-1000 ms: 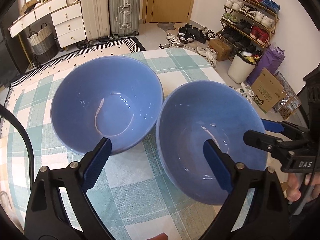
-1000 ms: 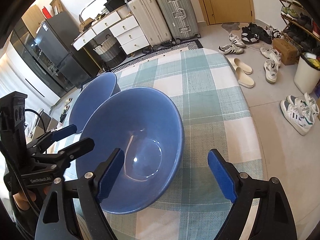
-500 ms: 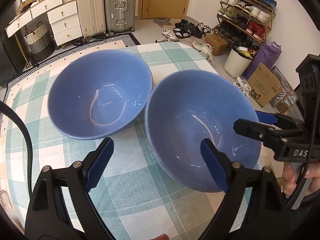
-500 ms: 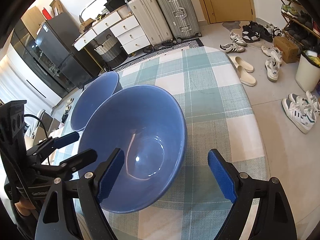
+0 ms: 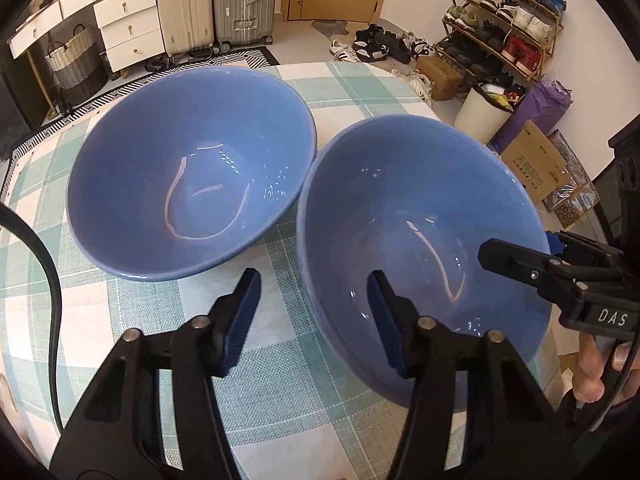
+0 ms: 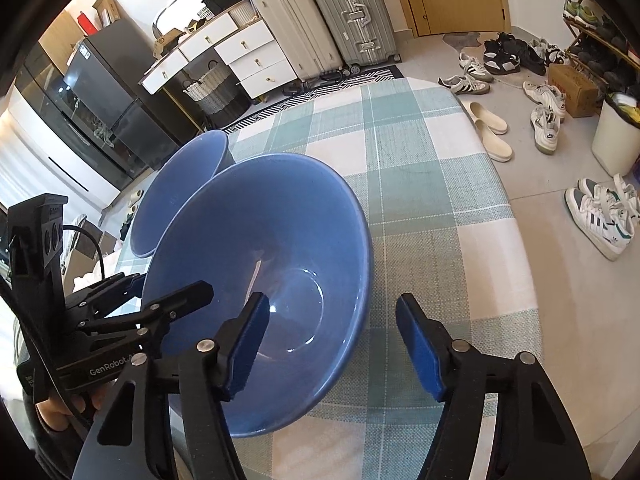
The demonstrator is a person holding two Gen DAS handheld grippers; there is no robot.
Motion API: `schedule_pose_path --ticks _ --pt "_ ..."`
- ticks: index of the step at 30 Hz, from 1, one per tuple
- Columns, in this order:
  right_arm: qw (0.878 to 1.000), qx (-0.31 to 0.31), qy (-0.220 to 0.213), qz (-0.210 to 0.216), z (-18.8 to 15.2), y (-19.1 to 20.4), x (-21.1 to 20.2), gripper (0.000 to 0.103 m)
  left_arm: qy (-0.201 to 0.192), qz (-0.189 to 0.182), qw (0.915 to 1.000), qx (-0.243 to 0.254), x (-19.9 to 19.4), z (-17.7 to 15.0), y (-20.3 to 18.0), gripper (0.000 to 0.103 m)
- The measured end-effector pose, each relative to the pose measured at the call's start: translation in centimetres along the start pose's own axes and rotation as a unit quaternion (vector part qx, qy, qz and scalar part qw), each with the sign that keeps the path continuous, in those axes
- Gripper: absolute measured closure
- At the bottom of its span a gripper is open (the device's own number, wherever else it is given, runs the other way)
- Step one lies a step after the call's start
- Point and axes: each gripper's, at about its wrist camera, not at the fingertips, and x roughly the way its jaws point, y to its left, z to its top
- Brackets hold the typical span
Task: Organize plates and bowls
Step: 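Move both grippers onto the rim of the larger blue bowl, then close both grippers on the rim of the larger blue bowl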
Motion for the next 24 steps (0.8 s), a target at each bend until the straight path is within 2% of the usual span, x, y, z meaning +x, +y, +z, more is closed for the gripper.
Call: schedule_pose_path --ticks 3,5,13,24 --pt "1.0 -0.004 0.007 0.002 0.0 0.1 0.3 0.046 0.003 -0.001 1.0 0.003 0.6 0.2 -0.2 0.062" --pt "1.0 -0.009 0.009 -0.001 -0.1 0.3 0.5 0.06 0.006 -0.001 1.0 0.006 1.0 0.4 -0.4 0.066" --pt "1.0 -0.016 0.011 -0.021 -0.2 0.1 1.1 0.077 0.007 -0.01 0.9998 0.013 2.2 0.9 -1.2 0.087" --pt "0.999 -0.022 0.001 -0.047 -0.6 0.2 1.0 0.086 -0.003 -0.003 0.9999 0.016 2.2 0.9 -1.9 0.088"
